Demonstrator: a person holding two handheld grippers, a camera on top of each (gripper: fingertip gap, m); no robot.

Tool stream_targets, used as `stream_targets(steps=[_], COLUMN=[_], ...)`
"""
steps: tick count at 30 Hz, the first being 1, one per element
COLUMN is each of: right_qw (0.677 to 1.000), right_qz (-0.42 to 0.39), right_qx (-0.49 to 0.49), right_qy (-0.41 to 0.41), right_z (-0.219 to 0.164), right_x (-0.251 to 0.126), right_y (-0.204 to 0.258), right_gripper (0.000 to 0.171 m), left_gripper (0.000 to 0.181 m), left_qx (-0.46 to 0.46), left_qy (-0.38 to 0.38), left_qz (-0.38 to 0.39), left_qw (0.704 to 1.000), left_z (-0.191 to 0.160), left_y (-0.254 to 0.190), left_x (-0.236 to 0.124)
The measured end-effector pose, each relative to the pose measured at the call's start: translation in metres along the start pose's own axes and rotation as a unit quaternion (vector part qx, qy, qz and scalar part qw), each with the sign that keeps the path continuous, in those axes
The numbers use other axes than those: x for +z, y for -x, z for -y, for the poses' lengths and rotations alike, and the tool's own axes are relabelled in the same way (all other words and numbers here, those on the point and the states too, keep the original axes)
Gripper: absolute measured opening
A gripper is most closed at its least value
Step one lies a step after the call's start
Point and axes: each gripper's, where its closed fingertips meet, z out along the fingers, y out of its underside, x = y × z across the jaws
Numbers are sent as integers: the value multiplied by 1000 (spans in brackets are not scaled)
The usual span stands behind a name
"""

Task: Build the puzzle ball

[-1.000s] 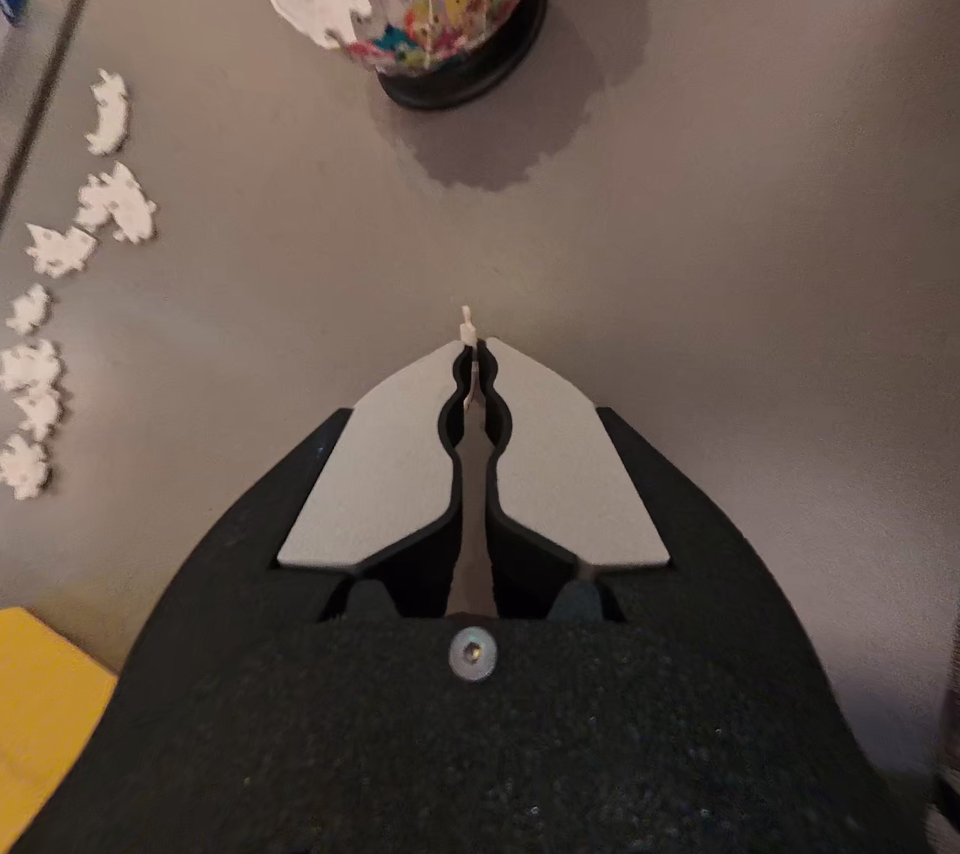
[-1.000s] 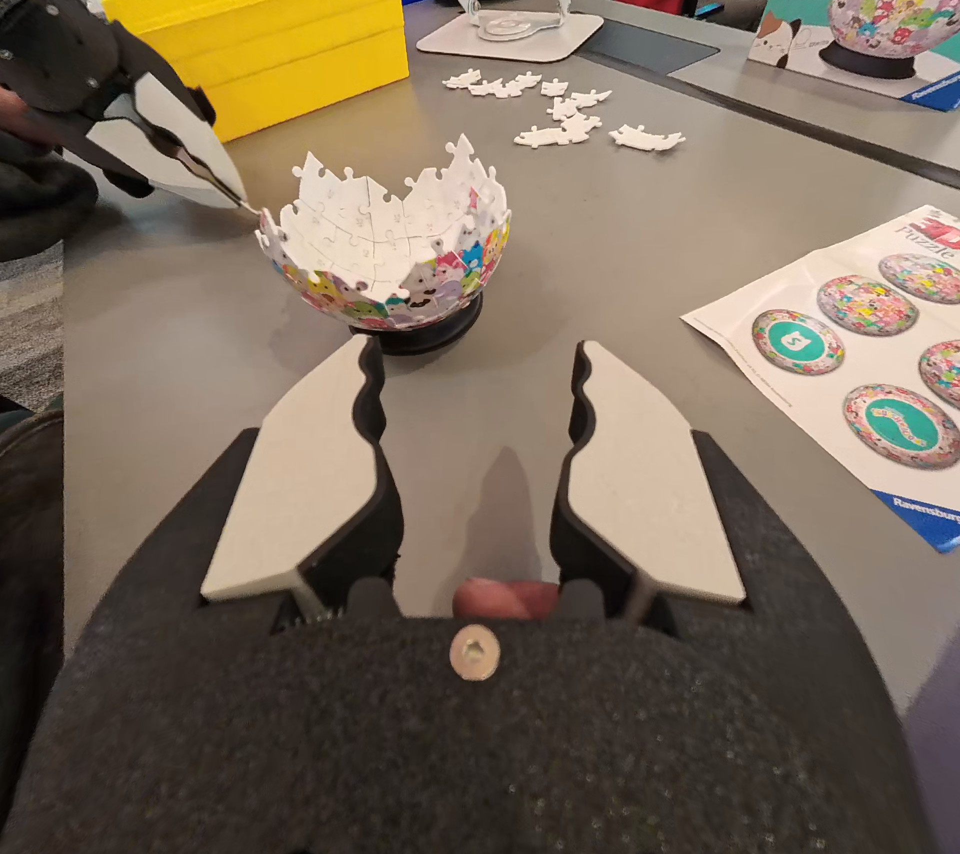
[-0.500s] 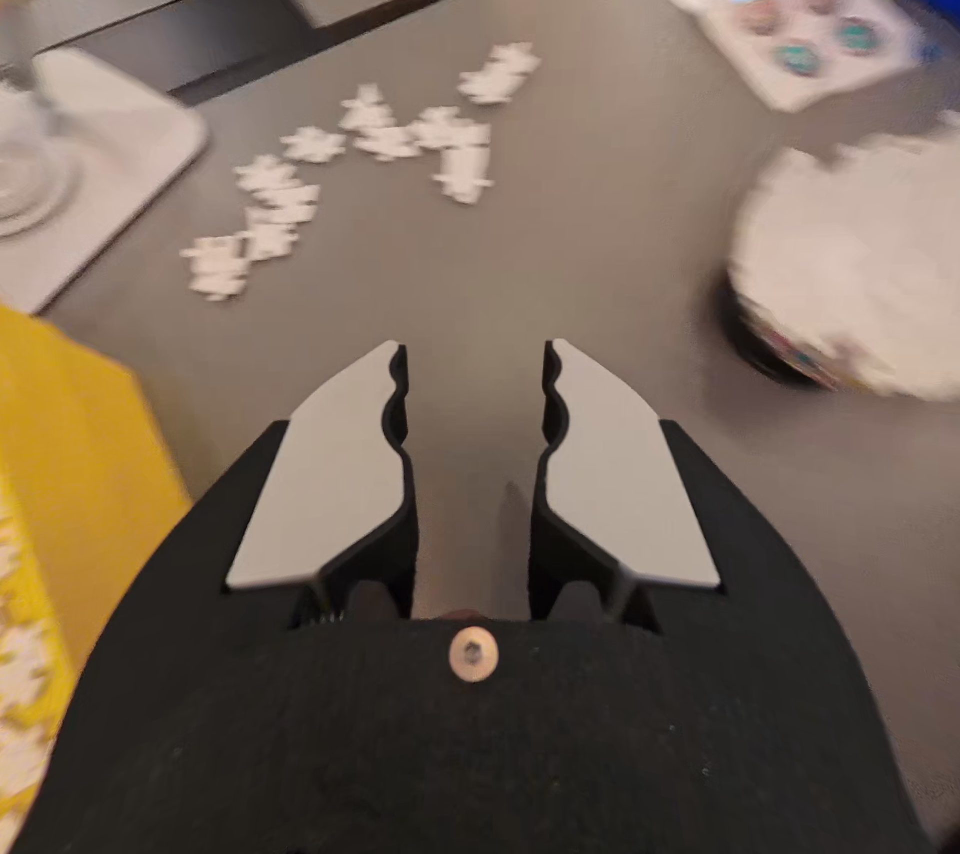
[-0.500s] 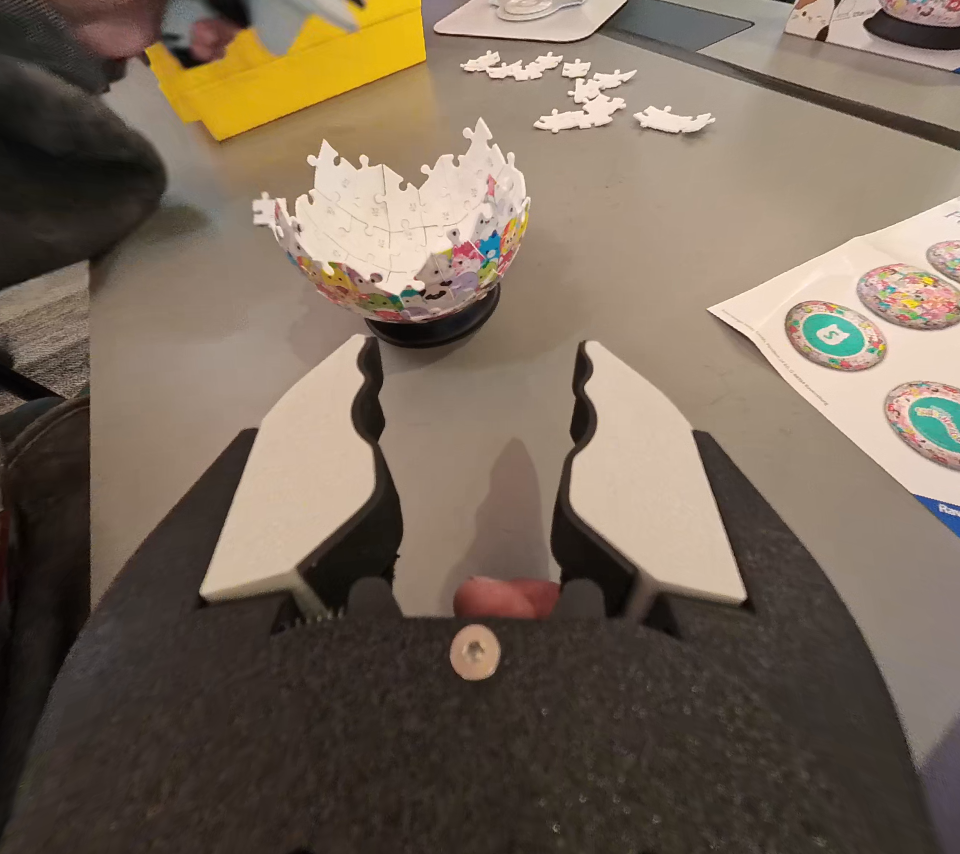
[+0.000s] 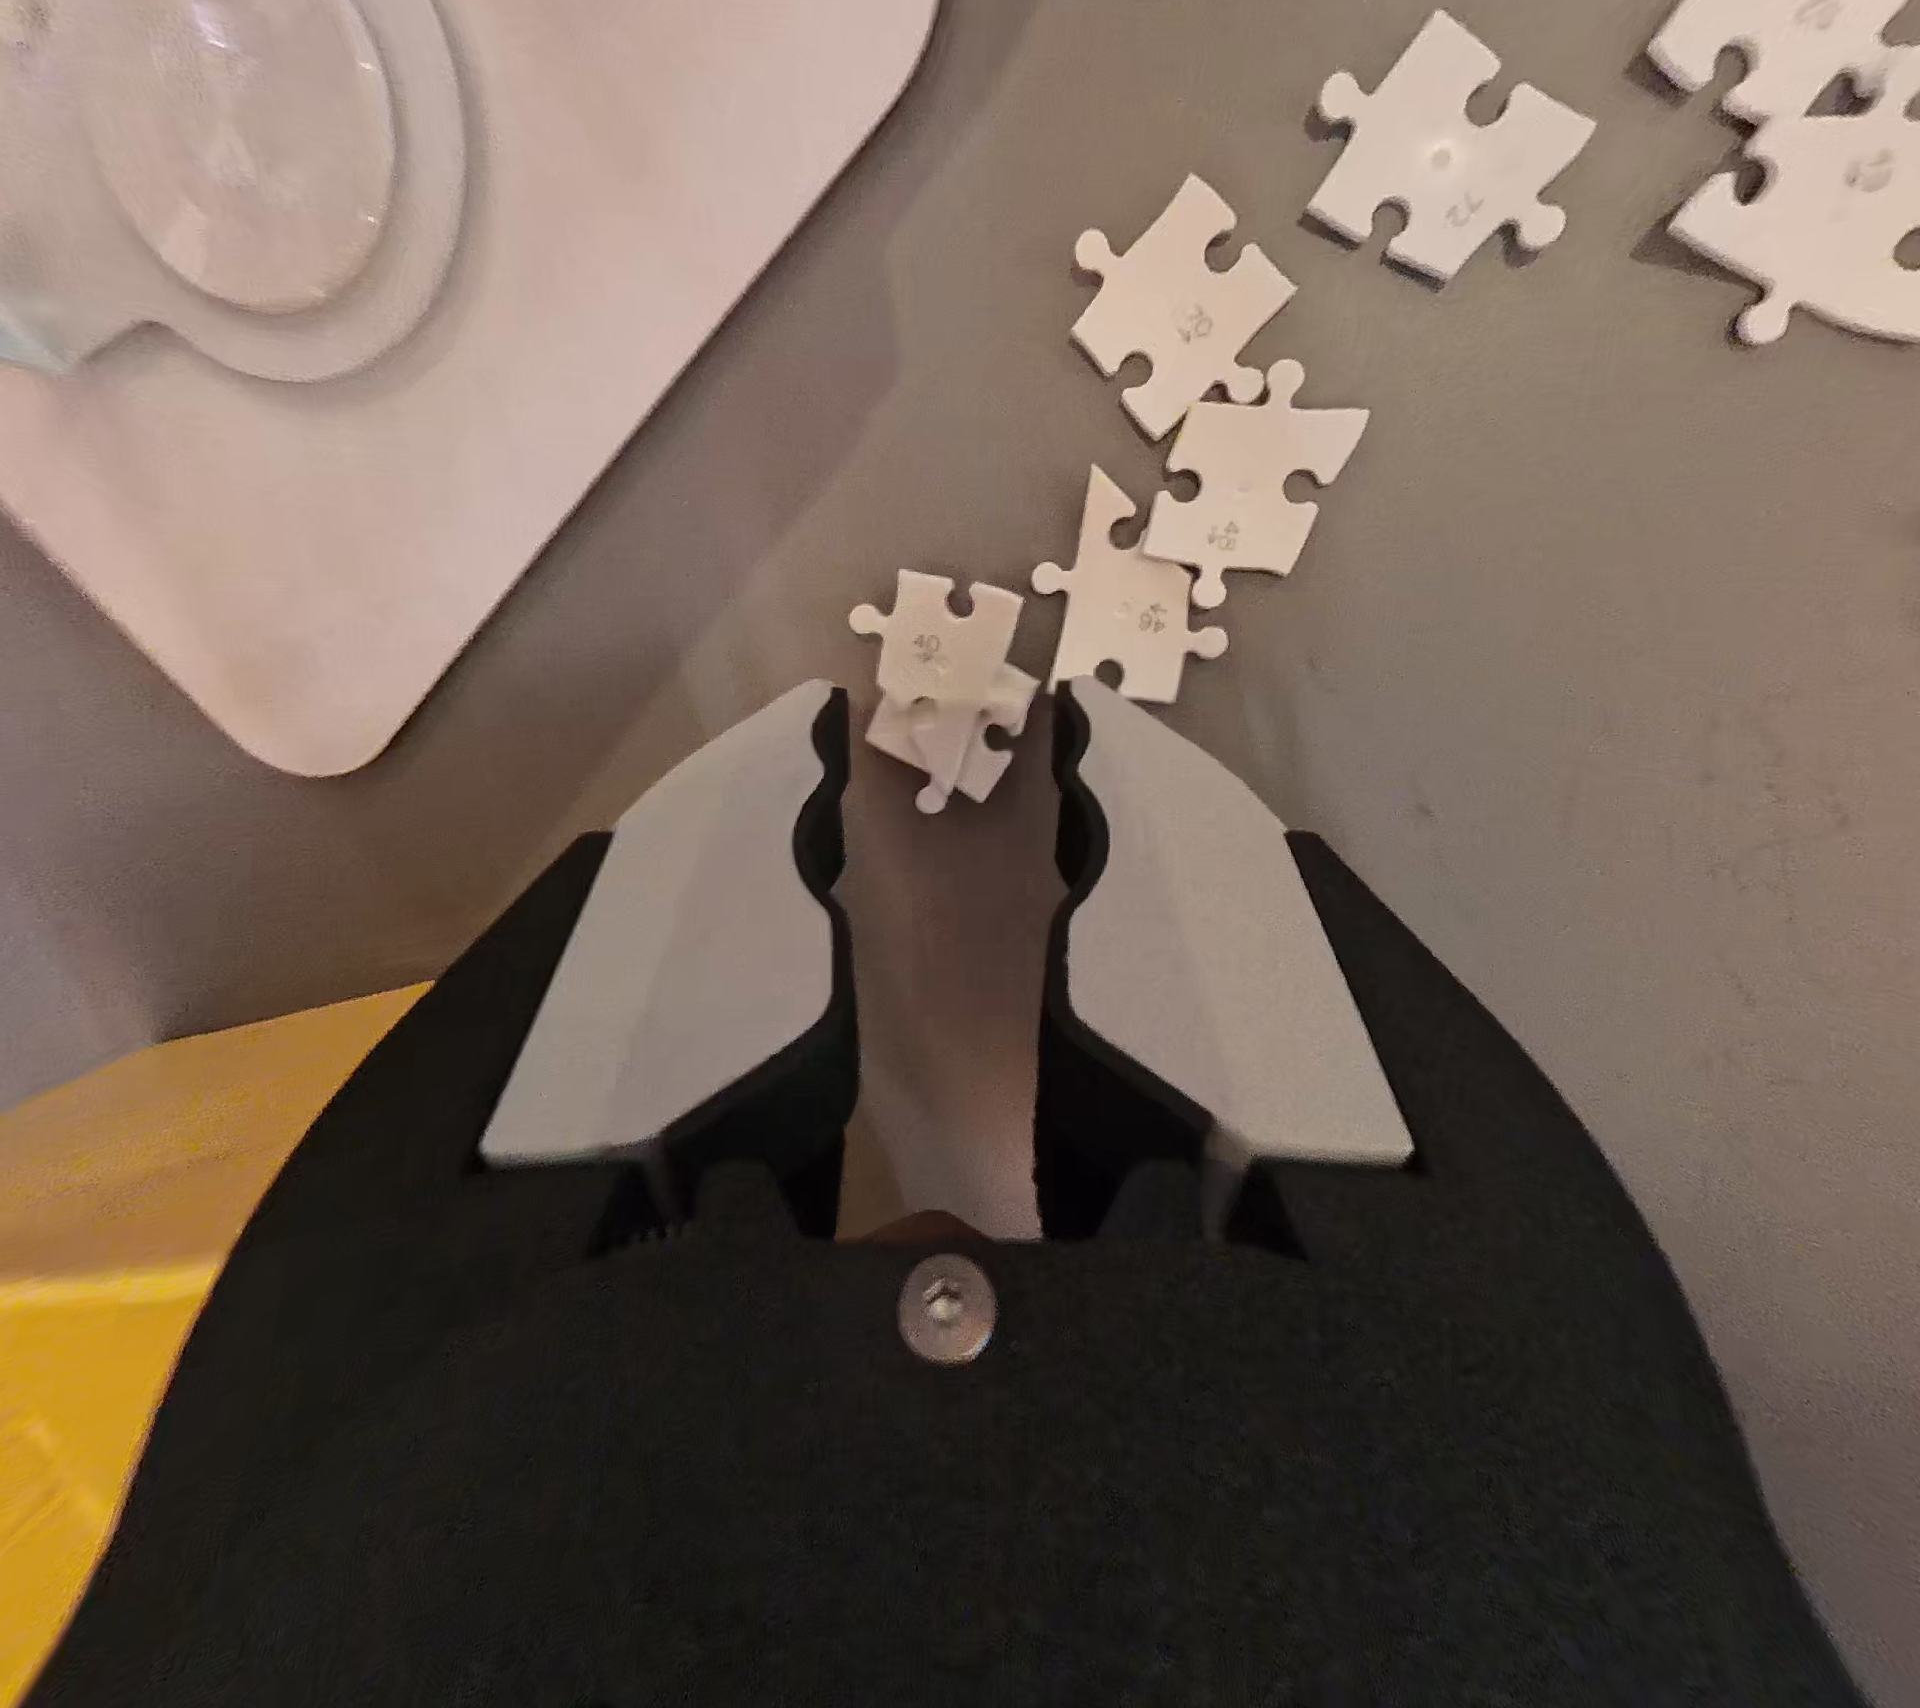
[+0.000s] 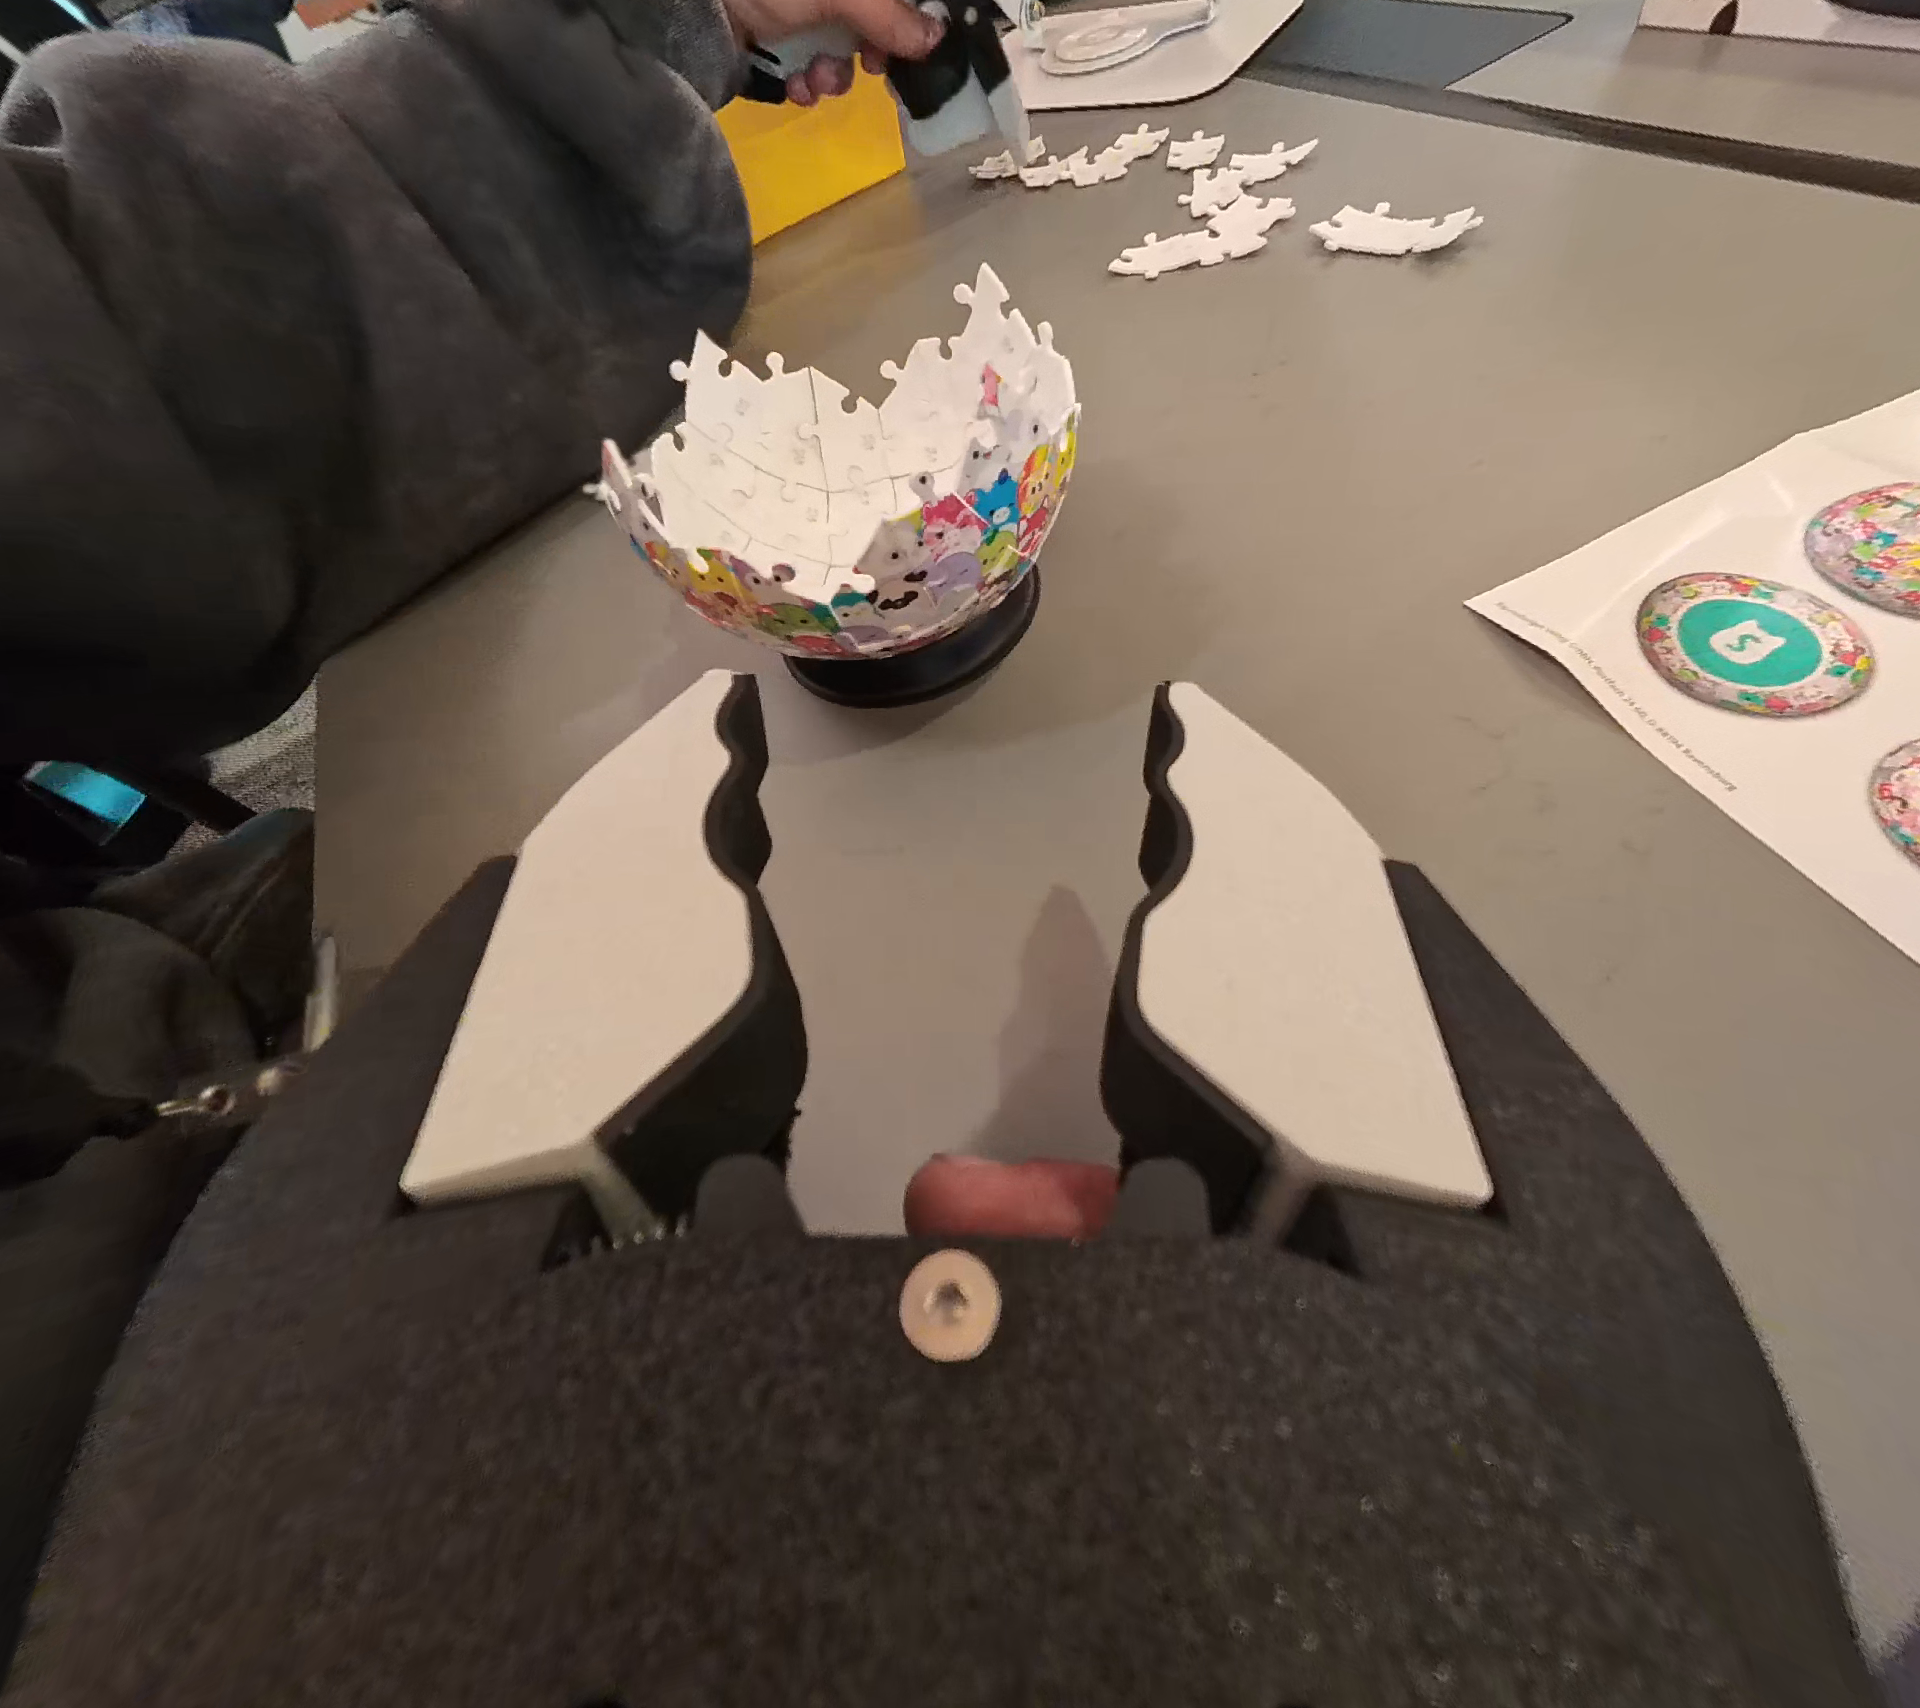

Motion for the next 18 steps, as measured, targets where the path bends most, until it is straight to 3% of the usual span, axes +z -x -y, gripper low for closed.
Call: stream_targets(steps=[3, 9, 18], right_qw=[1000, 1000, 1000], right_qz=[5, 10, 12], right_qx=[4, 9, 12], right_qy=[0, -2, -5], right_z=[0, 0, 1], right_x=[0, -1, -2], right_y=[0, 0, 1], right_gripper=[70, 70, 69], left_gripper=[35, 0, 0], left_qx=[-18, -17, 2], left_qy=[11, -2, -54], left_qz=[-32, -50, -19], left_qw=[999, 999, 998], left_z=[-1, -4, -26], left_y=[-4, -9, -20], left_x=[6, 3, -39])
